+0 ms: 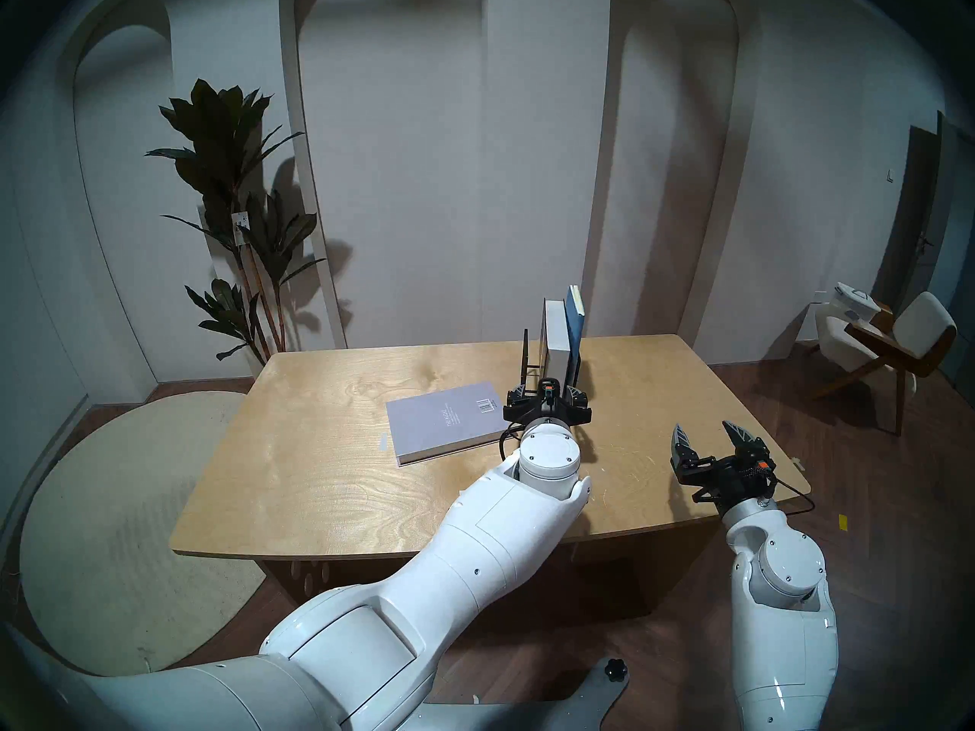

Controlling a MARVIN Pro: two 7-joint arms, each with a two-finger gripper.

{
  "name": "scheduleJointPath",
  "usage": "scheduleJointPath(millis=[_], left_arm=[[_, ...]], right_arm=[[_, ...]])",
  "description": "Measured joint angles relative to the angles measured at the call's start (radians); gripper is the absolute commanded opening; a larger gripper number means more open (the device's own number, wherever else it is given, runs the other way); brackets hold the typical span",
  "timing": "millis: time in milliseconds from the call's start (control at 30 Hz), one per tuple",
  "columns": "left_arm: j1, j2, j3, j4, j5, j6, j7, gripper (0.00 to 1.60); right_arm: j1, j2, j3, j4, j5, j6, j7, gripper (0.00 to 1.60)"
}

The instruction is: Stack the books into one stack

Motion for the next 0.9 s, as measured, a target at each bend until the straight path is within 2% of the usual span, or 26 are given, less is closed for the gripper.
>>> scheduleJointPath(millis=[233,533,900], left_arm=[[-0.036,-0.023,-0.011,0.065,-0.010,-0.019,-0.022,1.60],[-0.066,-0.037,0.003,0.087,-0.005,-0.055,-0.070,1.60],[-0.120,-0.074,-0.013,0.230,-0.006,-0.090,-0.092,1.60]], right_arm=[[0.000,0.001,-0.001,0.000,0.001,0.000,-0.001,1.60],[0.000,0.003,-0.002,0.000,0.002,0.000,-0.003,1.60],[-0.001,0.004,-0.003,0.000,0.003,0.000,-0.005,1.60]])
